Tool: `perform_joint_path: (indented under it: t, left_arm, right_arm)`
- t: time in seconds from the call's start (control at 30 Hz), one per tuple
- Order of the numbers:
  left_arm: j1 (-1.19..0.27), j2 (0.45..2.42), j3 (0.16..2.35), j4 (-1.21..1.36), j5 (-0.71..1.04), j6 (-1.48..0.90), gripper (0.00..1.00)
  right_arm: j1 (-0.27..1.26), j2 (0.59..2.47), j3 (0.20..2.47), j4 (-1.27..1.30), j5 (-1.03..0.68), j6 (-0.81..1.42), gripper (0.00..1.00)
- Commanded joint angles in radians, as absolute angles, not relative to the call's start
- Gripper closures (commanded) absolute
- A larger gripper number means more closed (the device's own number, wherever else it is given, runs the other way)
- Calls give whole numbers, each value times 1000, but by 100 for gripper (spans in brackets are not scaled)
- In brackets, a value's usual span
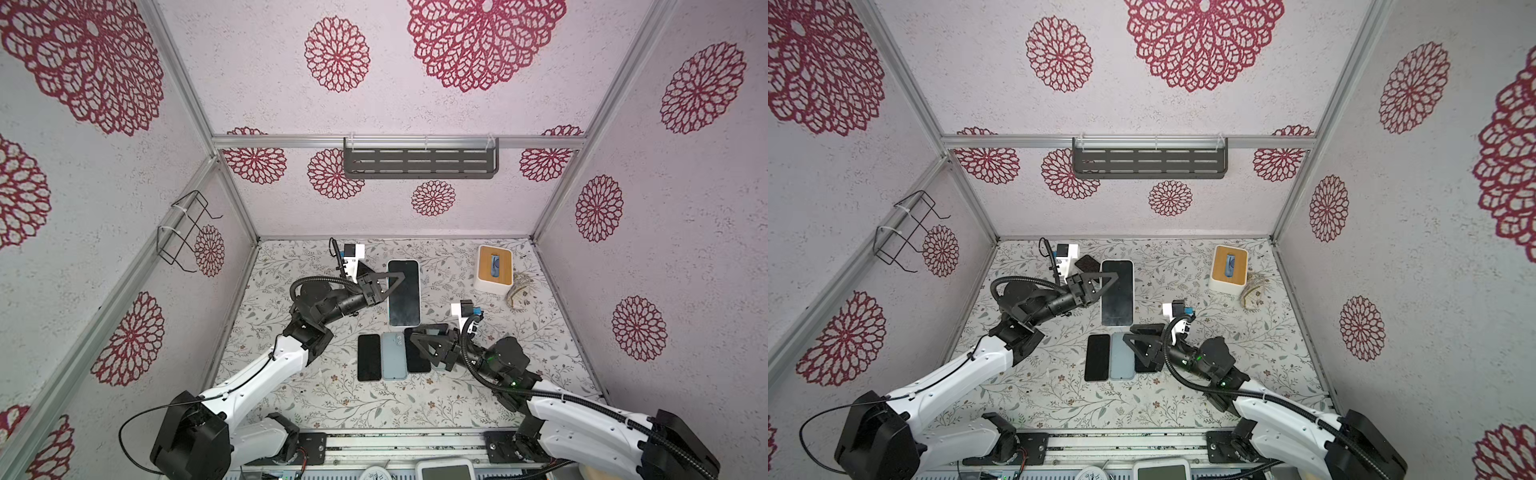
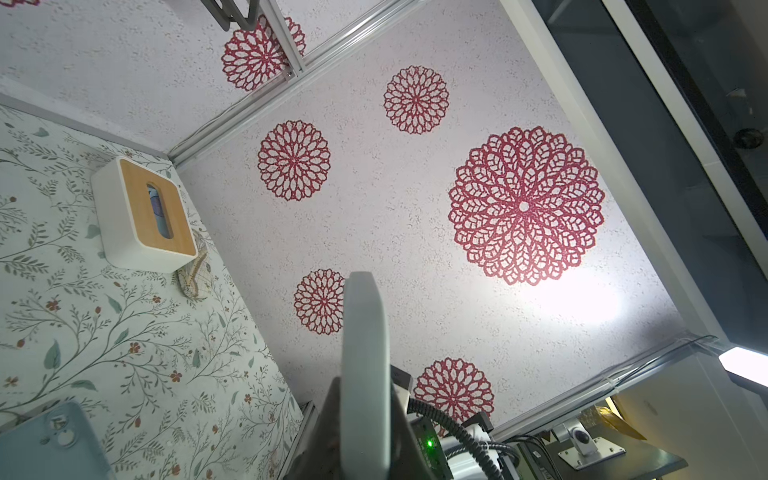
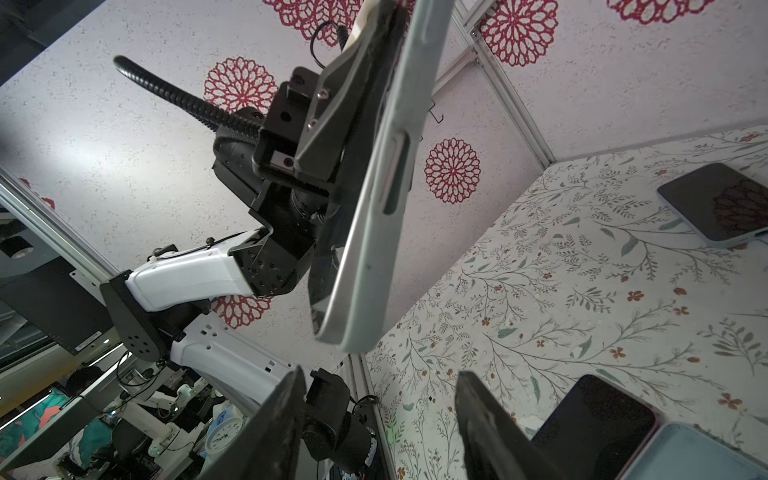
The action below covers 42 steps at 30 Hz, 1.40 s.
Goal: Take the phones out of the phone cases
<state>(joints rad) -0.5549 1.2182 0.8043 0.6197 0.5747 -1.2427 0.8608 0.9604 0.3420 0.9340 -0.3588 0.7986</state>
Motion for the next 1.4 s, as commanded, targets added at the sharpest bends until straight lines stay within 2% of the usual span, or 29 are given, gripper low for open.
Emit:
perform_joint_path:
  t: [0.0,0.57,1.37]
  left_arm:
    - [-564,1210,804,716,578,-1252,100]
    - [-602,1209,792,742,581,-1250,100]
    - [-708,1249,825,767,601,-1235,100]
  right_arm:
    - [862,968,364,1036,-346,816,40]
    - [835,978,358,1065,-342,837,41]
    - [720,979,315,1139,-357,921,44]
